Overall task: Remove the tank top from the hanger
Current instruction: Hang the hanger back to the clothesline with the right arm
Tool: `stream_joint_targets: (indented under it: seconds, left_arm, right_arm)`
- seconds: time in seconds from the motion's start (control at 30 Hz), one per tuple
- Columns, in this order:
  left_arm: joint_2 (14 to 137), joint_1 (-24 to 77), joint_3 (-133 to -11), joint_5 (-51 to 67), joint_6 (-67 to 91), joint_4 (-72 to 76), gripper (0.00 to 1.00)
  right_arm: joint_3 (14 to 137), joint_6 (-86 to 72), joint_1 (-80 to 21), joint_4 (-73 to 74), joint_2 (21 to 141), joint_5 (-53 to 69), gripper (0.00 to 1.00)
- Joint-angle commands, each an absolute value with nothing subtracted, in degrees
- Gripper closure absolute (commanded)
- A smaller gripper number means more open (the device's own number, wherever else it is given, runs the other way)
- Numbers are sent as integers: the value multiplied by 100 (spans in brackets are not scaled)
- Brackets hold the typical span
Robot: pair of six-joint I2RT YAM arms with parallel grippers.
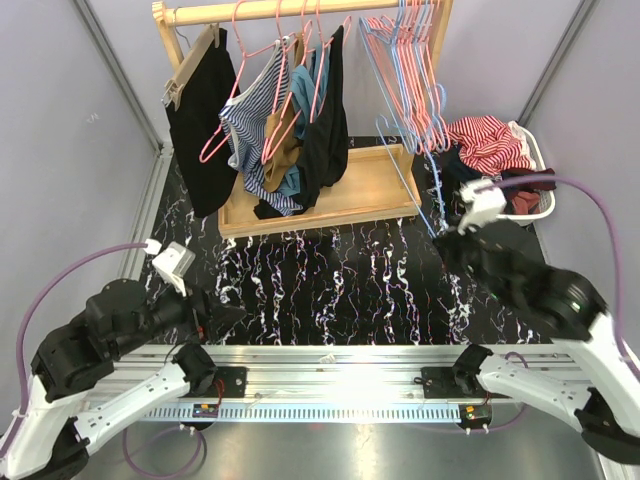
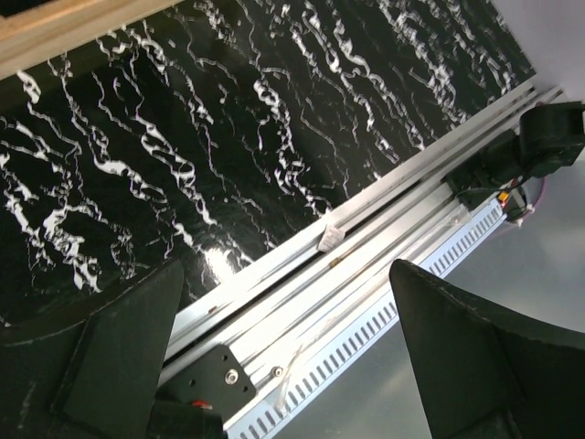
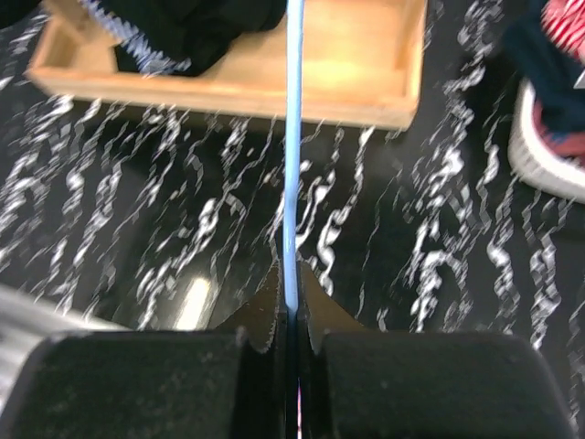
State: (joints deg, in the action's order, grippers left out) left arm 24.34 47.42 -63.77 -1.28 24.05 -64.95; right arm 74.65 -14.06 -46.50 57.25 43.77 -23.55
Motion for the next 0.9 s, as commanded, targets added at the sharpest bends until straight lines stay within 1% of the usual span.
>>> stream_joint_targets:
  seconds: [0.0, 0.1, 0.13, 0.23, 0.27, 0.33, 0.4, 0.6, 0.7, 0.87]
  left_arm:
    - [2198, 4764, -6197, -35, 2549, -5871, 1]
    - [2031, 4764, -6012, -35, 2610, -5775, 1]
    - [1978, 4764, -5960, -35, 2636, -5748, 1]
    - [1890, 4764, -5819, 141, 2663, -5660, 1]
    - [1846, 4755, -5775, 167, 2663, -5643, 1]
    - [1793, 4755, -5731, 167, 2689, -5599, 1]
    - [1723, 4764, -5695, 184, 2698, -5599, 1]
    - [1600, 4755, -5660, 141, 2698, -5607, 1]
    - [1529, 4764, -5616, 141, 2716, -5607, 1]
    - [1442, 4764, -5520, 158, 2716, -5581, 1]
  right_arm:
    - [7883, -880, -4685, 4519, 5070, -3261, 100]
    - [8505, -643, -4676, 4071, 5720, -3331, 100]
    - [8664, -589, -4658, 4035, 6113, -3331, 100]
    - [9376, -545, -4264, 4025, 6871, -2884, 100]
    - [9569, -536, -3923, 4025, 7038, -2517, 100]
    - [10071, -571, -3579, 4017, 7531, -2007, 100]
    - [10605, -528, -3201, 4051, 8004, -1724, 100]
    - [12012, -352, -2971, 4507, 9059, -1266, 100]
    - [12225, -325, -2971, 4596, 9254, -1187, 100]
    - [12147, -413, -2953, 4737, 9343, -1186, 100]
